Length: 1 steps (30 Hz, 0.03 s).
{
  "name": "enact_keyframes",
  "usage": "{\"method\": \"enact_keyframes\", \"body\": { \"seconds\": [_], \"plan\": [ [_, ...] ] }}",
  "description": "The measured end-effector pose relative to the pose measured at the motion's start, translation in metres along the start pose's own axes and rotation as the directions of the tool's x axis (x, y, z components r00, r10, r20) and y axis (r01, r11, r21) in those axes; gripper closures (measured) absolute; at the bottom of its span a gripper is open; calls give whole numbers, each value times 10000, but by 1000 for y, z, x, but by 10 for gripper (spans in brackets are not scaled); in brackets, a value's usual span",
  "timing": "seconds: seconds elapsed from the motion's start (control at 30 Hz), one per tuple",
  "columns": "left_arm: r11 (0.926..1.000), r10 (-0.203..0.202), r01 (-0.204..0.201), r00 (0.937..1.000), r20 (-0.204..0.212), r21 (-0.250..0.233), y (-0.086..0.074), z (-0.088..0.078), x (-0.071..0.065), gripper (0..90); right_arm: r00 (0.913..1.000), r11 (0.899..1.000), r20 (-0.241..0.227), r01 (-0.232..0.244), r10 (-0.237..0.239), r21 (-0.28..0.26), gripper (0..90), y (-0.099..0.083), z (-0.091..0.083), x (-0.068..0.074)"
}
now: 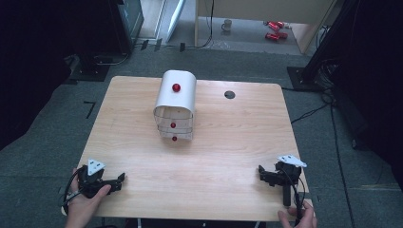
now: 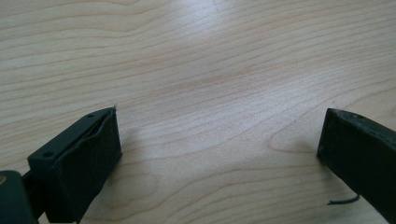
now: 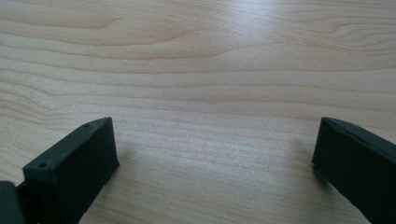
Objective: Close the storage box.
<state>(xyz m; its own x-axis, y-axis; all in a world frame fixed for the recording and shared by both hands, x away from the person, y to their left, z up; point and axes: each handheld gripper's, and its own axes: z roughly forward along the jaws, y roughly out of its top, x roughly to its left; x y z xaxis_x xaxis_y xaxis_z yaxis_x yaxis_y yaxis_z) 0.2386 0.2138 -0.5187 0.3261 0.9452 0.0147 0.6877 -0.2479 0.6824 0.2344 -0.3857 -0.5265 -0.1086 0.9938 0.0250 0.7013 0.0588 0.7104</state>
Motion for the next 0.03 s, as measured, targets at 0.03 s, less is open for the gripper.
{"method": "enact_keyframes", "body": {
  "seconds": [0.03],
  "plan": [
    [10000,-49,49,10000,-40,-12,0,0,-1,0,10000,10000,0,1,-1,4,0,0,0,0]
  ]
}}
